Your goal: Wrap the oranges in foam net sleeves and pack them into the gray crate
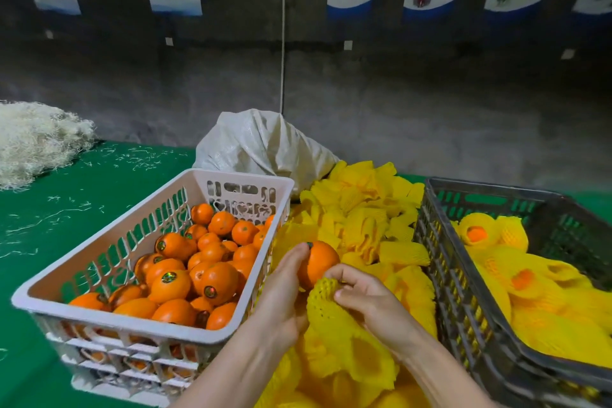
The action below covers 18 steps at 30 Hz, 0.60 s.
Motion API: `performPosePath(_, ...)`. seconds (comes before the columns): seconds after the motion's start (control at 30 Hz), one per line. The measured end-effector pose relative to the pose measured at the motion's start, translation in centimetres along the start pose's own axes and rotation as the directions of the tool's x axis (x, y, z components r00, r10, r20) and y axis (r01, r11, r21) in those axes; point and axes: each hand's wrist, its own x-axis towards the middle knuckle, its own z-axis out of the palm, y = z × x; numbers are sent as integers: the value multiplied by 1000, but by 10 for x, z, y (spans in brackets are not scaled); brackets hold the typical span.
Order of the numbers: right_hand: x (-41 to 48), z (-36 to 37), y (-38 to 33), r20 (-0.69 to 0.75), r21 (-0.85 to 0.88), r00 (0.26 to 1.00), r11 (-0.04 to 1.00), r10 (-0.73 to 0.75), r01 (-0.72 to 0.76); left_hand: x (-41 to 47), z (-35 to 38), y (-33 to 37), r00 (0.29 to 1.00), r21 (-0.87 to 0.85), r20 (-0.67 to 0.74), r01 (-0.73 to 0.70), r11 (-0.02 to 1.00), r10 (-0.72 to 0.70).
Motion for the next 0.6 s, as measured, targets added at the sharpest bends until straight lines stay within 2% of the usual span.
performPosePath(0.1,0,-10,3,-104,-74,993,996,-60,52,2,-1,-16,996,46,-13,-86,995,87)
performPosePath(0.2,0,-18,8,-222,-114,959,982,-175,153,-1,3,-25,998,-53,35,-41,998,43)
performPosePath(0.3,0,-19,19,-390,-319,874,933,-289,166,-2,5,-31,999,-26,48,13,1000,-12)
performPosePath(0.4,-1,-14,26,-506,-401,790,905,-347,141,-3,4,-38,990,74,139,25,997,-36)
performPosePath(0.5,-2,-9,28,-521,-530,739,840,-427,112,-3,0,-43,949,138,314,-77,988,30)
performPosePath(0.6,-7,-2,27,-508,-553,706,815,-494,172,-1,-8,-43,919,197,373,-216,956,130)
